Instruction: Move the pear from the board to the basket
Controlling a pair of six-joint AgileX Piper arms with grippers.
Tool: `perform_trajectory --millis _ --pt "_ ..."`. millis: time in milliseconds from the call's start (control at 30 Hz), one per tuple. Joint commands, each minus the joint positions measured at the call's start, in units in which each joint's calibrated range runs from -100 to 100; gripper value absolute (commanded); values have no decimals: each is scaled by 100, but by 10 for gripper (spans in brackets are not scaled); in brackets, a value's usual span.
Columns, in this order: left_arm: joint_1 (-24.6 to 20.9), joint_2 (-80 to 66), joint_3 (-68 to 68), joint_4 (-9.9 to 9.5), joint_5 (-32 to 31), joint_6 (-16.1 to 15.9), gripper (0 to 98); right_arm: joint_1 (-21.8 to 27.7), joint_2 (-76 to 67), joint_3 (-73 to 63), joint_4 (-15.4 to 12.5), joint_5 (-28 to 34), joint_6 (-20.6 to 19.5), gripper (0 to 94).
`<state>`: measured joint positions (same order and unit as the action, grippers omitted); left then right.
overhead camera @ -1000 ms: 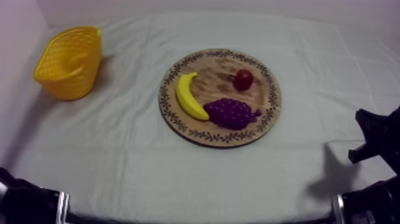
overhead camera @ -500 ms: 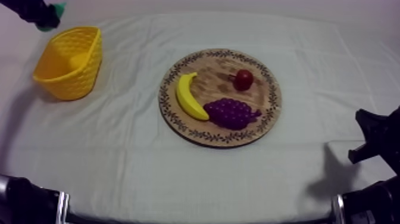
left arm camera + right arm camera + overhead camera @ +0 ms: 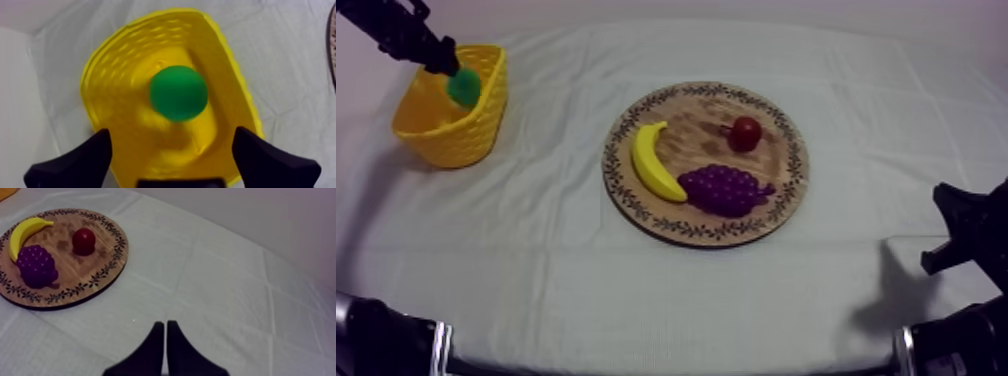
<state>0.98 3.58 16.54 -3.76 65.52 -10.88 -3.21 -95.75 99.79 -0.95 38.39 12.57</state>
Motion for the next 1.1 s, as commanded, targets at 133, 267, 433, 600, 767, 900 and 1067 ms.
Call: perform_trajectory --millis 133,267,433,600,767,900,1067 --pt "135 -1155 356 34 -55 302 847 0 -1 -1 0 0 0 3" --pt "193 -2123 843 167 -301 465 770 0 -1 -1 0 0 0 3" --pt "242 -3388 1661 259 -710 661 621 0 -1 -1 0 0 0 3" --pt "227 -4603 2742 305 -1150 885 461 0 -1 -1 0 0 0 3" --pt "208 -5660 3996 336 -1707 1108 118 0 -1 -1 0 0 0 3" --pt "219 -6470 5138 345 -2324 1196 29 0 -1 -1 0 0 0 3" --pt "266 -7507 6662 335 -3201 1208 5 0 -1 -1 0 0 0 3"
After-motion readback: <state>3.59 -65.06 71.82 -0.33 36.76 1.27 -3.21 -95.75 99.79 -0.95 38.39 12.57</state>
